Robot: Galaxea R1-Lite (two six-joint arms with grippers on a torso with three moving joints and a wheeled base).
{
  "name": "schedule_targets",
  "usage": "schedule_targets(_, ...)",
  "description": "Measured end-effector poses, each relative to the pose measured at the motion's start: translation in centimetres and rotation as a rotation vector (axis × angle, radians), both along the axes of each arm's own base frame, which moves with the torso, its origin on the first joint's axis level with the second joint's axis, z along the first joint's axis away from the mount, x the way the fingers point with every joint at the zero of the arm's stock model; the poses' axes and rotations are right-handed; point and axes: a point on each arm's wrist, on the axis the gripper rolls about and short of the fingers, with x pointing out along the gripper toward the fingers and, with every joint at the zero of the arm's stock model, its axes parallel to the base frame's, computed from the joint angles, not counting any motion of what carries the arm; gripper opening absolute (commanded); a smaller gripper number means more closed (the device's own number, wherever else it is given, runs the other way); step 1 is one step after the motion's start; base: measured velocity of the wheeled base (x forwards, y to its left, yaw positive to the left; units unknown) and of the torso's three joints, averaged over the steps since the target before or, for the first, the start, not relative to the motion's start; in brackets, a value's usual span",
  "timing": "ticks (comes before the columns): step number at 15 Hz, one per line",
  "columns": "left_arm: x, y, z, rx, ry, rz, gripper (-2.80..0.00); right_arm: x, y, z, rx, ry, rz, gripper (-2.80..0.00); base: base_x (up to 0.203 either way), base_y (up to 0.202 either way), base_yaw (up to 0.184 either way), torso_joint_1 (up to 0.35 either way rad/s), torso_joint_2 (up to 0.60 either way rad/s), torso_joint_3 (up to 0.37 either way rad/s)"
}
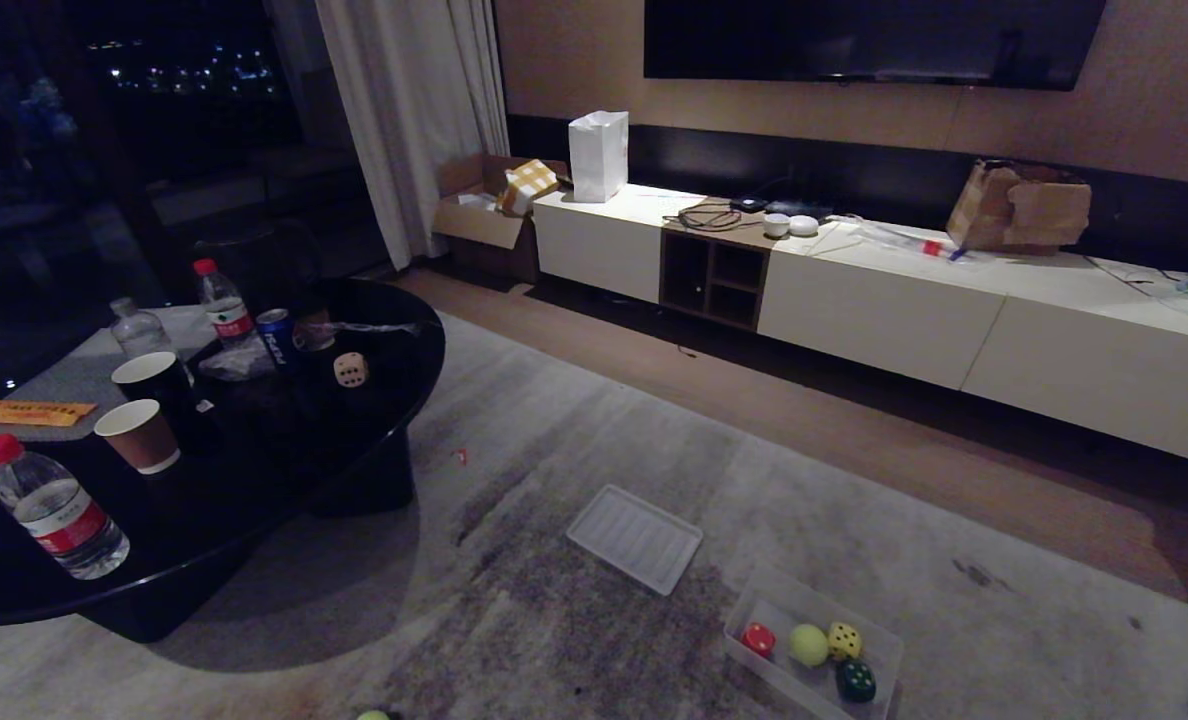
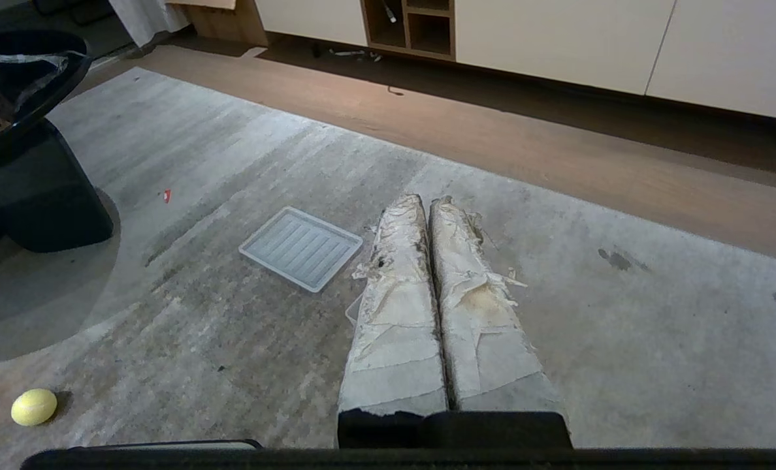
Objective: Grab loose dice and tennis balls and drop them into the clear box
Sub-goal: Pick up the ball on the floor
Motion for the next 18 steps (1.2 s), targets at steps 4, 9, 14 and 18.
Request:
schedule_targets(4, 0.0, 0.0, 0.0, 0.0, 0.0, 0.0, -2.8, -0.01, 0.0, 0.02, 0.001, 0.0, 0.001, -2.8, 0.002, -0.003, 0.046, 0.002, 0.0, 0.002)
schedule_targets(9, 0.0, 0.0, 0.0, 0.0, 0.0, 0.0, -2.8, 0.0, 0.0, 0.02, 0.0, -0.001, 0.001, -2.8, 0.002, -0.006, 0.161, 0.002, 0.0, 0.003)
schedule_targets(14, 0.0, 0.0, 0.0, 0.0, 0.0, 0.0, -2.8, 0.0, 0.0, 0.02, 0.0, -0.001, 0.001, -2.8, 0.002, -0.008, 0.162, 0.004, 0.0, 0.001)
schedule_targets(18, 0.0, 0.0, 0.0, 0.0, 0.0, 0.0, -2.8, 0.0, 0.0, 0.02, 0.0, -0.001, 0.001, -2.8, -0.001, -0.01, 0.165, 0.003, 0.0, 0.001)
